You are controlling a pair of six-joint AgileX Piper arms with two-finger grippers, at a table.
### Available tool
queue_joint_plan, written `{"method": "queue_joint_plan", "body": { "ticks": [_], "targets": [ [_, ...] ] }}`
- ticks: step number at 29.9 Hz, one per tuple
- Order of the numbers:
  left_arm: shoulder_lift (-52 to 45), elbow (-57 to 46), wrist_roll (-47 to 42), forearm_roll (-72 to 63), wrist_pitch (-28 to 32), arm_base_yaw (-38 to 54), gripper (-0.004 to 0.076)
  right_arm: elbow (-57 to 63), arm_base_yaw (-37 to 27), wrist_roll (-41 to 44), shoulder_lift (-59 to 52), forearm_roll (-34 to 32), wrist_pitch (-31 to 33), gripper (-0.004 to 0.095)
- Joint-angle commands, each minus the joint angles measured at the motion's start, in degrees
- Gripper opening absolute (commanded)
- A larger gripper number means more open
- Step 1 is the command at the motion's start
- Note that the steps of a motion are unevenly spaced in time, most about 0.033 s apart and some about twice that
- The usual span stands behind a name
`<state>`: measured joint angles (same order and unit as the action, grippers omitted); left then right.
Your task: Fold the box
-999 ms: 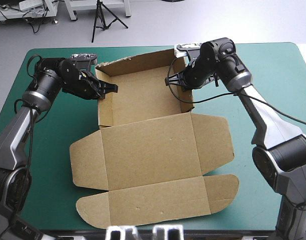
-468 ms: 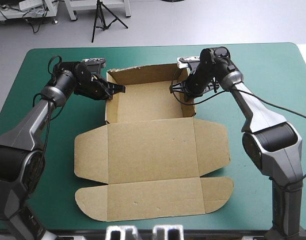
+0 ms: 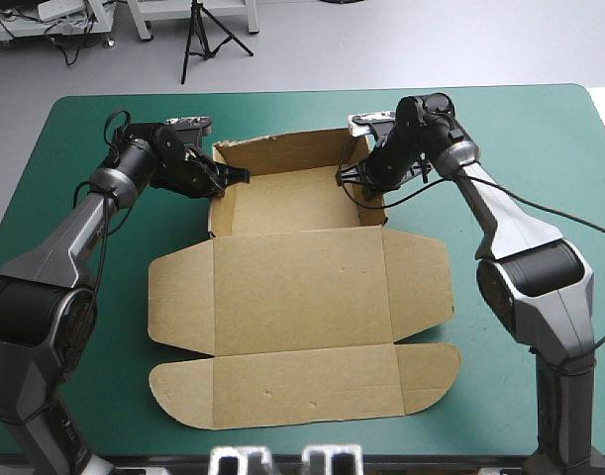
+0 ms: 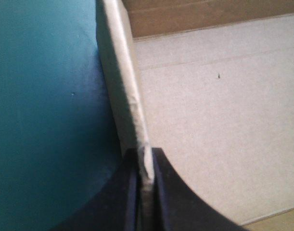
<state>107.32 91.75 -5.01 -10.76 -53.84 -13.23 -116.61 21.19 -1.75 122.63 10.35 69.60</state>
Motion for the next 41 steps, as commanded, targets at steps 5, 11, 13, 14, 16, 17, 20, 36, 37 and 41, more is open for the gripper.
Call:
{"method": "queue_joint_plan", "body": {
  "ticks": [5,11,13,14,16,17,20,36,37,41],
  "targets": [
    [2.2,9.4,-0.3,-3.9,-14.3,-0.6,0.0146,-1.0,0.0,-3.3,-2.4,-1.4,2.3,0.015],
    [4.8,16.1,-0.3,-3.8,-20.4,-0.6,0.0226,-1.7,0.0,-6.6,-2.4,-1.4,2.3,0.0429],
    [4.8,17.4,-0.3,-3.7,-20.4,-0.6,0.0234,-2.4,0.0,-7.5,-2.4,-1.4,2.3,0.0479],
    [4.8,18.0,-0.3,-3.7,-20.4,-0.6,0.0234,-2.8,0.0,-7.7,-2.4,-1.4,2.3,0.049],
    [4.8,19.0,-0.3,-3.8,-20.5,-0.6,0.0234,-4.2,0.0,-7.8,-2.4,-1.4,2.3,0.0506],
    [4.8,19.3,-0.3,-4.2,-20.5,-0.6,0.0234,-5.0,0.0,-7.8,-2.4,-1.4,2.3,0.0506],
    [4.7,19.6,-0.3,-5.9,-20.5,-0.6,0.0235,-7.6,0.0,-7.8,-2.5,-1.4,2.3,0.0506],
    [1.1,19.6,-0.3,-6.3,-20.5,1.1,0.0242,-10.4,0.0,-4.5,-6.7,-5.7,2.3,0.0506],
    [0.9,19.6,-0.3,-6.3,-20.5,1.1,0.0252,-10.4,0.0,-4.1,-7.1,-5.7,2.3,0.0506],
    [-2.0,19.6,-0.3,-6.3,-20.5,1.1,0.0265,-10.4,0.0,-3.0,-8.9,-6.3,2.3,0.0502]
  ]
}}
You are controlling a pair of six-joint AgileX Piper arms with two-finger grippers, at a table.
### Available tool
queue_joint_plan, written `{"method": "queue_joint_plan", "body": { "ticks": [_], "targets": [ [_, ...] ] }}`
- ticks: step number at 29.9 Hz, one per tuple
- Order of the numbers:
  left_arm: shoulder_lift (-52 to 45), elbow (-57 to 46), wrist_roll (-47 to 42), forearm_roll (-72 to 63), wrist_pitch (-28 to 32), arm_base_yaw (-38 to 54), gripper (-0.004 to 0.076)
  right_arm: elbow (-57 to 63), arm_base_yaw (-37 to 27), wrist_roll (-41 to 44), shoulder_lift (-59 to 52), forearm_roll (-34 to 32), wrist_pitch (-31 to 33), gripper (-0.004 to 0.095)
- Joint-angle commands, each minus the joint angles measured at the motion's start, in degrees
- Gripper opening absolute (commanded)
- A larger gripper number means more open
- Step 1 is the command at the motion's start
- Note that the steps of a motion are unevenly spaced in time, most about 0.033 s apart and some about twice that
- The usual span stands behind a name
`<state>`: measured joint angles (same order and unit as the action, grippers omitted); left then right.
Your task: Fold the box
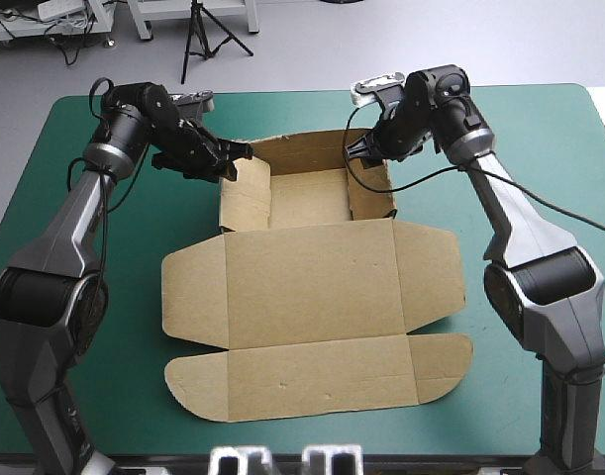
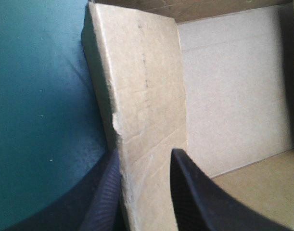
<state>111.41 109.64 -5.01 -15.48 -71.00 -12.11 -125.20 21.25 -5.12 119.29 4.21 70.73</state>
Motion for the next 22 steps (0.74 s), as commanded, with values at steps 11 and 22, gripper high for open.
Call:
{"method": "queue_joint_plan", "body": {
  "ticks": [11,22],
  "targets": [
    [-26.3,-0.2,6.9,0.7,-3.4,-0.6,0.0073,-1.6,0.0,3.5,-11.7,1.9,1.3,0.0491],
    [-54.8,-24.5,9.4,9.4,-3.3,-0.6,-0.0008,-1.6,-1.0,3.8,-9.2,-0.9,1.3,0.0488]
  ]
}}
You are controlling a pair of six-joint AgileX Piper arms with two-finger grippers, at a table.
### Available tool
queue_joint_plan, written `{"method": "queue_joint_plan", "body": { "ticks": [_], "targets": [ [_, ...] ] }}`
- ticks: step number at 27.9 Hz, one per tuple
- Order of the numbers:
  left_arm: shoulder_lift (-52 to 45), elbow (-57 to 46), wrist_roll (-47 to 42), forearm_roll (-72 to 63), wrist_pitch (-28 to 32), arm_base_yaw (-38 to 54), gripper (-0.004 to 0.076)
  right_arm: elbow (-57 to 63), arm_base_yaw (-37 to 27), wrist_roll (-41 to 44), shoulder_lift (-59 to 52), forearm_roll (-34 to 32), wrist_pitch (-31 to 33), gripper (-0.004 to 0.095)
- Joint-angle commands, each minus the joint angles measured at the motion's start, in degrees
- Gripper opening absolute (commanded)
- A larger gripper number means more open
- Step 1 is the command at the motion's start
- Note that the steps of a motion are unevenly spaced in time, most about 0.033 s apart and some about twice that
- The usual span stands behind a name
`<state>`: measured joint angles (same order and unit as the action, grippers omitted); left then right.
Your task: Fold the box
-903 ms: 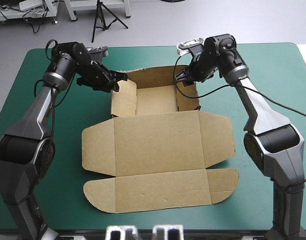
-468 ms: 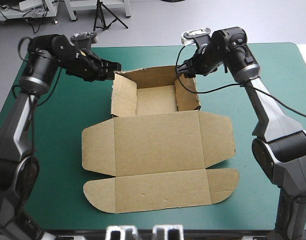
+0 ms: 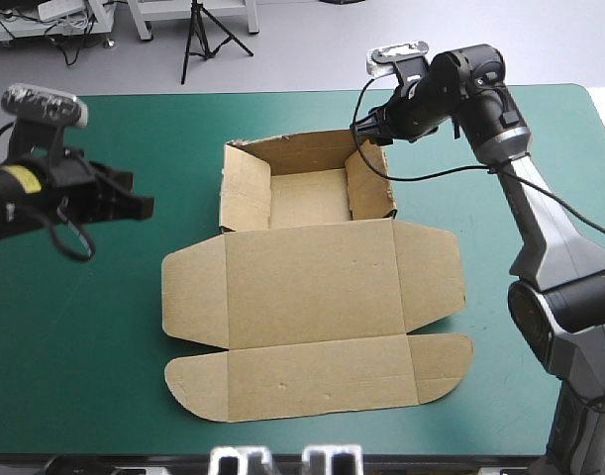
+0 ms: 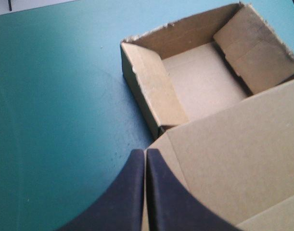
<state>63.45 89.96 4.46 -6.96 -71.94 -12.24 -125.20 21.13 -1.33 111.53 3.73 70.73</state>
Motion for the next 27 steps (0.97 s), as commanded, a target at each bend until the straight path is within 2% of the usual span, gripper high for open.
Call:
{"method": "queue_joint_plan", "body": {
  "ticks": [1,6,16,17,20,21,27],
  "targets": [
    [-8.9,-7.0,-0.1,1.1,-2.3,-0.5,-0.0008,-1.6,-1.2,0.0,-0.9,-0.2,1.3,0.0487],
    [-19.8,-18.4,-0.7,4.1,-2.2,-0.5,-0.0008,-1.6,-3.0,0.0,2.9,2.3,1.3,0.0486],
    [-32.0,-28.9,-2.3,5.3,-2.3,-0.5,-0.0008,3.1,-4.0,-2.5,7.9,7.6,1.2,0.0473],
    [-32.6,-29.6,-2.3,5.3,-2.3,-0.5,-0.0008,3.6,-4.0,-2.5,8.0,7.9,1.2,0.0448],
    [-33.4,-31.5,-2.1,5.4,-2.3,-0.5,-0.0008,4.6,-4.0,-2.5,8.5,8.0,1.2,0.0046],
    [-33.4,-31.7,-2.1,5.6,-2.3,-0.5,-0.0008,4.6,-4.0,-2.3,8.3,8.0,1.2,-0.0011],
    [-33.5,-31.7,-2.1,8.1,-2.3,-0.5,-0.0008,4.6,-6.4,-2.3,5.0,6.6,1.2,-0.0018]
  ]
}}
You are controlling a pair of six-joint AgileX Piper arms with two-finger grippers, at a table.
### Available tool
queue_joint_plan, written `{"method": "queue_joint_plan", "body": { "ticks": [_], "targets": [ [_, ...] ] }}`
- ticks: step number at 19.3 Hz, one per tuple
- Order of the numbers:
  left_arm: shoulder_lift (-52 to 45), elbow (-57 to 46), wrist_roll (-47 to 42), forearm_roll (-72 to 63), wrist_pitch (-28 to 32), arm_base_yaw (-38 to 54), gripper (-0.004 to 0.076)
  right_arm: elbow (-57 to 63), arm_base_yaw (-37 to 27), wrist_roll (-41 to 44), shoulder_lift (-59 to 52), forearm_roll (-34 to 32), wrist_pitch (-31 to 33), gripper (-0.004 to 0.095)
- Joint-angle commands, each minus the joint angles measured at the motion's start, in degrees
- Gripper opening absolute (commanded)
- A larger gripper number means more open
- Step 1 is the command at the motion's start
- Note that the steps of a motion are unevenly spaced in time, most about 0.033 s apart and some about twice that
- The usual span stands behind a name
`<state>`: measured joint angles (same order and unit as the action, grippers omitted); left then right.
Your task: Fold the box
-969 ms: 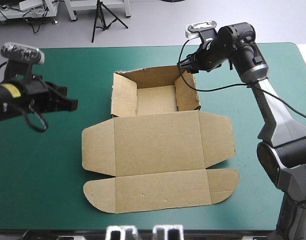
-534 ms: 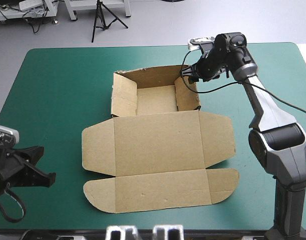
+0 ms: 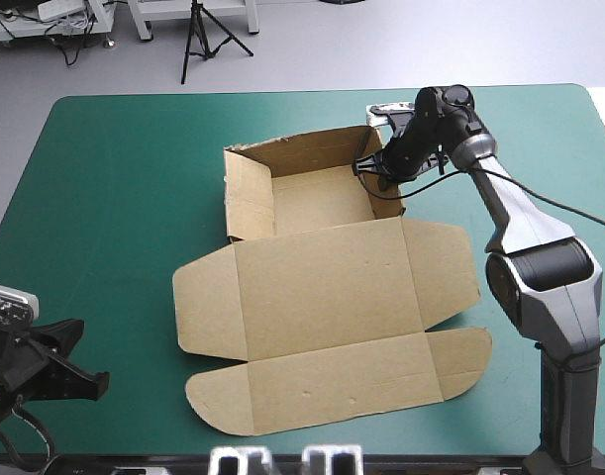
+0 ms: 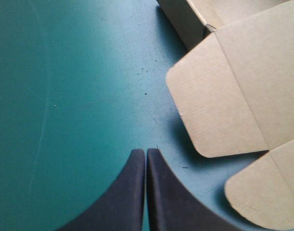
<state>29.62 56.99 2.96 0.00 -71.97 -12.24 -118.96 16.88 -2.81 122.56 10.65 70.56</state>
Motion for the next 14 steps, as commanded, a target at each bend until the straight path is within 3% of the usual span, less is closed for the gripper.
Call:
{"method": "queue_joint_plan", "body": {
  "ticks": [1,7,11,14],
  "targets": [
    [0.3,1.2,-0.6,1.2,-2.3,-0.5,-0.0008,-1.6,-4.6,-0.8,-7.6,-0.4,1.5,-0.0018],
    [0.3,1.2,-0.6,1.2,-2.3,-0.5,-0.0008,3.1,-21.0,-2.9,-14.4,-4.6,1.5,-0.0018],
    [0.3,1.2,-0.6,1.2,-2.3,-0.5,-0.0008,12.7,-34.3,-4.0,-15.9,-4.6,1.4,-0.0018],
    [0.3,1.2,-0.6,1.2,-2.3,-0.5,-0.0008,16.2,-37.5,-7.7,-15.5,-4.6,1.4,-0.0018]
  ]
}}
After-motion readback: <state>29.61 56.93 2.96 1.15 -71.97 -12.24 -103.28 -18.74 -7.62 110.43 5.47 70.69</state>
